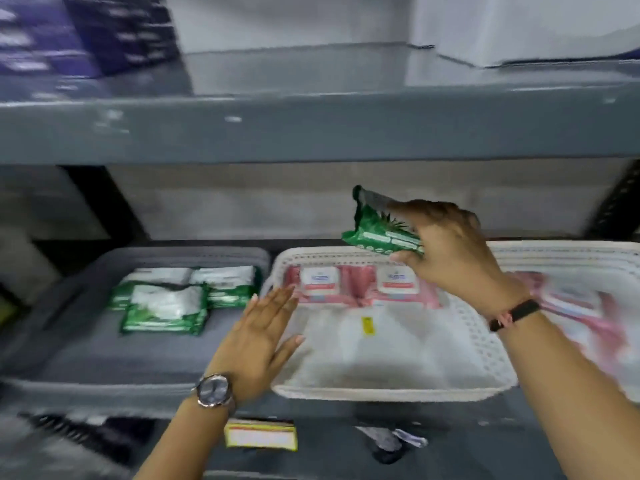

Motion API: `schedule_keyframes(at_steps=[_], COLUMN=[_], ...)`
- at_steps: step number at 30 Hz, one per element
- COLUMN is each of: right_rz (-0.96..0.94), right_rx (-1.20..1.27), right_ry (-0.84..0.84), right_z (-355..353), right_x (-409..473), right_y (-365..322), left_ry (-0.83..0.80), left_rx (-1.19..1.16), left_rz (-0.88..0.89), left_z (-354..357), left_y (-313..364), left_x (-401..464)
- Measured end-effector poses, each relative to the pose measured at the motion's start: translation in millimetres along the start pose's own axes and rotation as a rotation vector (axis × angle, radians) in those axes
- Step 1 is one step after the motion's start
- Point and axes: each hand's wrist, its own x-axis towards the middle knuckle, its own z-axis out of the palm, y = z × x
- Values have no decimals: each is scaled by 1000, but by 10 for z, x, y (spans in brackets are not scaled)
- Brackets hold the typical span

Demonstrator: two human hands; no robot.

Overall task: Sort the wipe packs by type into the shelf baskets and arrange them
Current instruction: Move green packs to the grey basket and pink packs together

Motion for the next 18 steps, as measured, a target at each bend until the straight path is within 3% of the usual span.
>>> schedule_keyframes(at_steps=[4,8,15,18], right_rz=[-141,-183,53,58], right_rx=[206,244,63,21], right_ry=[74,82,-295,-341], right_z=[582,1152,1872,1875], right_x=[287,416,326,308], right_y=[-1130,-1960,-2466,-2423], left_ry=[-15,-30,-38,-36], left_rx=[70,100,122,149], left_rz=[-182,-276,-329,-318], left_z=[-171,-253,-168,-192], left_y=[-819,-1319,-1643,-1632], left_x=[-671,-1109,-1415,-1378])
